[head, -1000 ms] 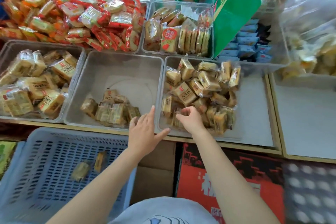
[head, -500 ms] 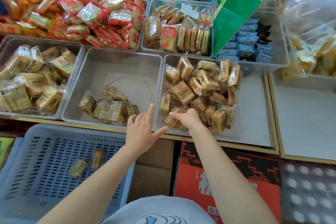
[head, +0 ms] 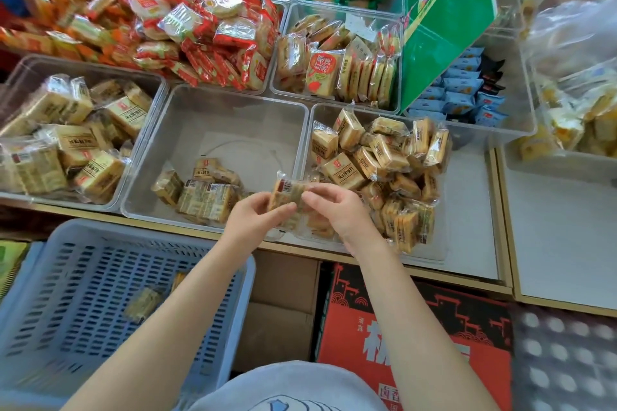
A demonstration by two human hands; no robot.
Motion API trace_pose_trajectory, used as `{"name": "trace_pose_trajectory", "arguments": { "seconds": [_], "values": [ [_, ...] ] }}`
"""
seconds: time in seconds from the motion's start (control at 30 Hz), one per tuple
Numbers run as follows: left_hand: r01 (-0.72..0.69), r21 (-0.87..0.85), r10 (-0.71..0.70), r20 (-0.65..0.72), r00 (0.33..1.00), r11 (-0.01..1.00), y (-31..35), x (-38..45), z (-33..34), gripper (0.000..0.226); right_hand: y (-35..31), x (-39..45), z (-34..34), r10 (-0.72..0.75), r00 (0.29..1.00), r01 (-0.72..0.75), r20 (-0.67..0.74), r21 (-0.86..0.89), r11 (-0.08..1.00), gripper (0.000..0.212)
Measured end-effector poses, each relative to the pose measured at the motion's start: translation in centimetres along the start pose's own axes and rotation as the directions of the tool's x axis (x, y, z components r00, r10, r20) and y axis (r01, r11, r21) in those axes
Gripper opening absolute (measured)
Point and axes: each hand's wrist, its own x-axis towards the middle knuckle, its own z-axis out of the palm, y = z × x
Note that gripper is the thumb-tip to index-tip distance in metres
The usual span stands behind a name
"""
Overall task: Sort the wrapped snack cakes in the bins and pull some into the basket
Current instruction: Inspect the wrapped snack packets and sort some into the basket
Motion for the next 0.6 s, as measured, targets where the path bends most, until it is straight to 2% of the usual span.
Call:
{"name": "trace_pose_trajectory", "arguments": {
  "seconds": [0.07, 0.13, 0.2, 0.33, 0.5, 0.6],
  "values": [
    [0.027, 0.011, -0.025, -0.130, 0.991, 1.000, -0.7, 0.4, -0.6, 0.020, 0.8, 1.1, 0.1, 0.046, 0.990, -0.049, -0.135, -0.017, 0.999, 0.034],
    [0.050, -0.013, -0.052, -0.202, 0.978, 0.999, -1.1, 0.9, -0.9, 0.021, 1.9, 2.2, -0.1, 0.134, 0.970, -0.145, -0.203, -0.041, 0.989, 0.048],
    [0.067, -0.075, -0.079, -0.173, 0.982, 0.995, -1.2, 1.3, -0.7, 0.024, 2.7, 3.0, 0.4, 0.219, 0.959, -0.234, -0.179, -0.072, 0.970, 0.054],
    [0.083, -0.103, -0.098, -0.148, 0.984, 0.991, -1.2, 1.7, -0.1, 0.025, 3.0, 4.4, 1.7, 0.253, 0.957, -0.270, -0.138, -0.121, 0.955, 0.034],
    [0.094, -0.121, -0.109, -0.127, 0.986, 0.988, -1.2, 1.8, -0.4, 0.021, 3.0, 5.1, 2.3, 0.310, 0.916, -0.315, -0.253, 0.022, 0.949, 0.040],
    [0.103, -0.130, -0.120, -0.126, 0.985, 0.986, -1.3, 1.8, -0.6, 0.026, 2.9, 4.4, 2.1, 0.309, 0.918, -0.299, -0.247, 0.078, 0.951, 0.041]
  ]
}}
